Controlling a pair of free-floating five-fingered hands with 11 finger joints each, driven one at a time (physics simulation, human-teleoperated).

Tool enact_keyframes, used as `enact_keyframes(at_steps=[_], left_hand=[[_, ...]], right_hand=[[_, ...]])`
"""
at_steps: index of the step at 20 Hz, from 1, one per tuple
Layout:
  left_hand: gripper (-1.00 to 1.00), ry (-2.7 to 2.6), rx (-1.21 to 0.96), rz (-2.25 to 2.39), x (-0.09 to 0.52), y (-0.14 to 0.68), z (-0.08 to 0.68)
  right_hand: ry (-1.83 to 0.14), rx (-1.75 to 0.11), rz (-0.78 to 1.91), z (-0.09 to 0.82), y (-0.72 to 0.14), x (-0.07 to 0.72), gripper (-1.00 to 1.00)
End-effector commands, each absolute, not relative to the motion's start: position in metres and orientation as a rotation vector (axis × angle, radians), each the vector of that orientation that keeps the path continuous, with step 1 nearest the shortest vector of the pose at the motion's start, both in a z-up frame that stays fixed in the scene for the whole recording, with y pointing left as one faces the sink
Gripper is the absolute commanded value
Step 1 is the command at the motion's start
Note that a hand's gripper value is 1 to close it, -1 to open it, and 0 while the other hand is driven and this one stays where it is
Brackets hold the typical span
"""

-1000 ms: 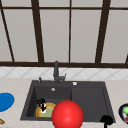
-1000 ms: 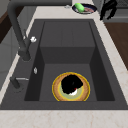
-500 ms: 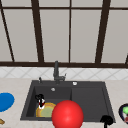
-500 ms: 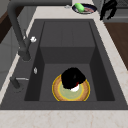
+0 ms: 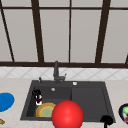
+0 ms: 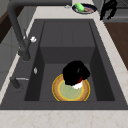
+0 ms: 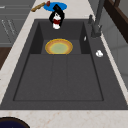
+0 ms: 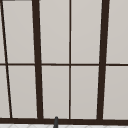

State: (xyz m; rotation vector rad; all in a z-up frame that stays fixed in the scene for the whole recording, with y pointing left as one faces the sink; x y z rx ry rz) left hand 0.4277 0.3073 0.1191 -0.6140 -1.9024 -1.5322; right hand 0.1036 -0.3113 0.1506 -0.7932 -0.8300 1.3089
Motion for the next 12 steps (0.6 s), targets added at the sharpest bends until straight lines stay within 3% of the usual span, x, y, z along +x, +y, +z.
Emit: enact_keyframes(at_steps=[1,12], left_hand=[[1.00,-1.886,-0.569,-1.527,0.425,0.317,0.140],[1.00,-1.897,-0.596,-1.531,0.404,0.357,0.182]], right_hand=[[-0.830,-0.793,1.309,0.151,-0.311,0.104,0.00],[-0.830,-0.793,1.309,0.151,-0.311,0.104,0.00]])
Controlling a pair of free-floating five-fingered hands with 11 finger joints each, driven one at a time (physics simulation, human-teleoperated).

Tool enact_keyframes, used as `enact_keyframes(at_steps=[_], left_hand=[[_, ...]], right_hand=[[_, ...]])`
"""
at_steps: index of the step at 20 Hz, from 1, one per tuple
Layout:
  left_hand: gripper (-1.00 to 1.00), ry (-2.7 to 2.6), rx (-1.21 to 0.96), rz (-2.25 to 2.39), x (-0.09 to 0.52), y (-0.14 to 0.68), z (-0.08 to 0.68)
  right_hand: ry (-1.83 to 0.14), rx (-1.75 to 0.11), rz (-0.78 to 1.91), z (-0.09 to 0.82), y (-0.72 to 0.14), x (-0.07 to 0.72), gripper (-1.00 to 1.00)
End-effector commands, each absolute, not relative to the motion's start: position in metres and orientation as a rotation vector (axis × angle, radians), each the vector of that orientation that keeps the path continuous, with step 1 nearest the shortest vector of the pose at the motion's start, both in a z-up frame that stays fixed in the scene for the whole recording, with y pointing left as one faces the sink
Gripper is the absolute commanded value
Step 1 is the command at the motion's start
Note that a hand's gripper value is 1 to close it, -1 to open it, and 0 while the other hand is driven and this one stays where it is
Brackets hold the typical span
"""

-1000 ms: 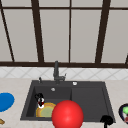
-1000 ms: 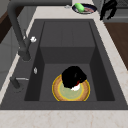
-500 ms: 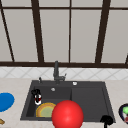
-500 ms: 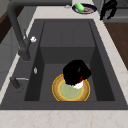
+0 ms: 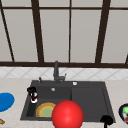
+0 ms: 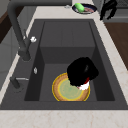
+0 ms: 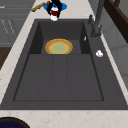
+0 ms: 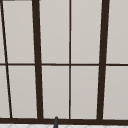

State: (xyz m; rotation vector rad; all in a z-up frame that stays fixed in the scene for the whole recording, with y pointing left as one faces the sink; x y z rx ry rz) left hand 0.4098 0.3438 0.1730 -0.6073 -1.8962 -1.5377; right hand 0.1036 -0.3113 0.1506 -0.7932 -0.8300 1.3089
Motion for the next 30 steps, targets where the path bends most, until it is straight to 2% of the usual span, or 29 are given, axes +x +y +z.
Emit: enact_keyframes(at_steps=[1,12,30], left_hand=[[1.00,-1.896,-0.597,-1.531,0.402,0.361,0.185],[1.00,-1.896,-0.597,-1.531,0.371,0.429,0.201],[1.00,-1.909,-0.581,-1.508,0.264,0.527,0.187]], right_hand=[[-0.830,-0.793,1.309,0.151,-0.311,0.104,0.00],[-0.830,-0.793,1.309,0.151,-0.311,0.104,0.00],[-0.830,-0.793,1.309,0.151,-0.311,0.104,0.00]])
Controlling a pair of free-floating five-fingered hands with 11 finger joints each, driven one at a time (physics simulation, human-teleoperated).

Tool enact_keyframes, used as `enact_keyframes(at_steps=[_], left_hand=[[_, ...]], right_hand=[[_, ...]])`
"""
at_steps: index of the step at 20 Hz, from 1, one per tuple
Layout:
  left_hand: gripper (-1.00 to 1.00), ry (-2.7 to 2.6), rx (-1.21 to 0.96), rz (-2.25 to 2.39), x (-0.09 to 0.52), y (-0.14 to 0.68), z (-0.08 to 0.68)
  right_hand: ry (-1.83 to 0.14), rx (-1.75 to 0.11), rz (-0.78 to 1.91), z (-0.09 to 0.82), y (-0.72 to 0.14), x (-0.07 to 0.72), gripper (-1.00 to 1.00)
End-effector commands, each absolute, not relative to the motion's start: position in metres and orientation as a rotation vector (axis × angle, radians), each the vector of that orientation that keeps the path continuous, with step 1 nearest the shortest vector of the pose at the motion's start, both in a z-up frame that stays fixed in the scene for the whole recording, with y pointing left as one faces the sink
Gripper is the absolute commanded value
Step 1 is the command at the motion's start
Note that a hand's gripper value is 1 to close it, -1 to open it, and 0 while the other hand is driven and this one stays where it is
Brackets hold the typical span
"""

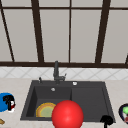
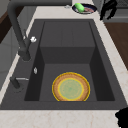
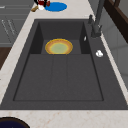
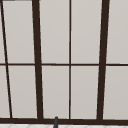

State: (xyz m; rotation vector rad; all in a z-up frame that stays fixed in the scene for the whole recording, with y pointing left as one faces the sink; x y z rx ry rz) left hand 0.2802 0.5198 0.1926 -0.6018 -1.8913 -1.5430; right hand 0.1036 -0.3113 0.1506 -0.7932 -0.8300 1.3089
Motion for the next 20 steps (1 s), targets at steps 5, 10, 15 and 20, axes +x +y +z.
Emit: enact_keyframes(at_steps=[5,10,15,20], left_hand=[[1.00,-1.949,-0.554,-1.473,0.264,0.525,0.165],[1.00,-1.952,-0.525,-1.489,0.276,0.528,0.135],[1.00,-2.002,-0.503,-1.504,0.276,0.538,0.115],[1.00,-2.053,-0.540,-1.503,0.270,0.546,0.116]], right_hand=[[-0.830,-0.793,1.309,0.151,-0.311,0.104,0.00],[-0.830,-0.793,1.309,0.151,-0.311,0.104,0.00],[-0.830,-0.793,1.309,0.151,-0.311,0.104,0.00],[-0.830,-0.793,1.309,0.151,-0.311,0.104,0.00]])
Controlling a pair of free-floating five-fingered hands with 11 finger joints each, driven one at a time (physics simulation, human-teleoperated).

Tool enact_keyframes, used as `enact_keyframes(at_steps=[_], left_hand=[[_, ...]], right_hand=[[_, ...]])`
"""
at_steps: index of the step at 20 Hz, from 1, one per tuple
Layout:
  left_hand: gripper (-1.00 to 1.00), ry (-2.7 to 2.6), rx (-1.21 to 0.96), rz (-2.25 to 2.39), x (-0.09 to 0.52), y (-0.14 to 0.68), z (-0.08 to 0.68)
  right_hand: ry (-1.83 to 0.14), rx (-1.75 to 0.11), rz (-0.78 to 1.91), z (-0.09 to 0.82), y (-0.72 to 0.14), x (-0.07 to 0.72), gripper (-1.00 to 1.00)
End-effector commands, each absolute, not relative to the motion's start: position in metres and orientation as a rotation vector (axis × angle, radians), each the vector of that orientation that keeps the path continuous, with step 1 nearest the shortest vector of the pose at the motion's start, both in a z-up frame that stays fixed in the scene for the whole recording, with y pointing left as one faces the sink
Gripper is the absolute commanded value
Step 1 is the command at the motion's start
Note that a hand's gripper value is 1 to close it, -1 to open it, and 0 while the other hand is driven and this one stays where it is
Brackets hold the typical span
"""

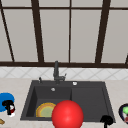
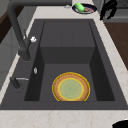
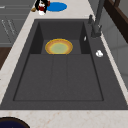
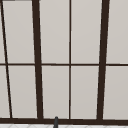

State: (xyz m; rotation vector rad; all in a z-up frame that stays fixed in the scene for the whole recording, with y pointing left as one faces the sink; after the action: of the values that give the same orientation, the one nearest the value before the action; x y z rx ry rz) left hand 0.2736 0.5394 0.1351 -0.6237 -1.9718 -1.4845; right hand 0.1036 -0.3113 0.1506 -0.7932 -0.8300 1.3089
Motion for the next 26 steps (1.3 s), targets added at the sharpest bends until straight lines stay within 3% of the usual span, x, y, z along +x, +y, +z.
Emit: enact_keyframes(at_steps=[1,9,10,26], left_hand=[[1.00,-2.050,-0.558,-1.502,0.262,0.546,0.112],[1.00,-2.242,-0.335,-1.602,0.222,0.541,0.126],[-1.00,-2.241,-0.322,-1.605,0.222,0.541,0.127],[-1.00,-2.189,-0.365,-1.534,0.228,0.575,0.197]], right_hand=[[-0.830,-0.793,1.309,0.151,-0.311,0.104,0.00],[-0.830,-0.793,1.309,0.151,-0.311,0.104,0.00],[-0.830,-0.793,1.309,0.151,-0.311,0.104,0.00],[-0.830,-0.793,1.309,0.151,-0.311,0.104,0.00]])
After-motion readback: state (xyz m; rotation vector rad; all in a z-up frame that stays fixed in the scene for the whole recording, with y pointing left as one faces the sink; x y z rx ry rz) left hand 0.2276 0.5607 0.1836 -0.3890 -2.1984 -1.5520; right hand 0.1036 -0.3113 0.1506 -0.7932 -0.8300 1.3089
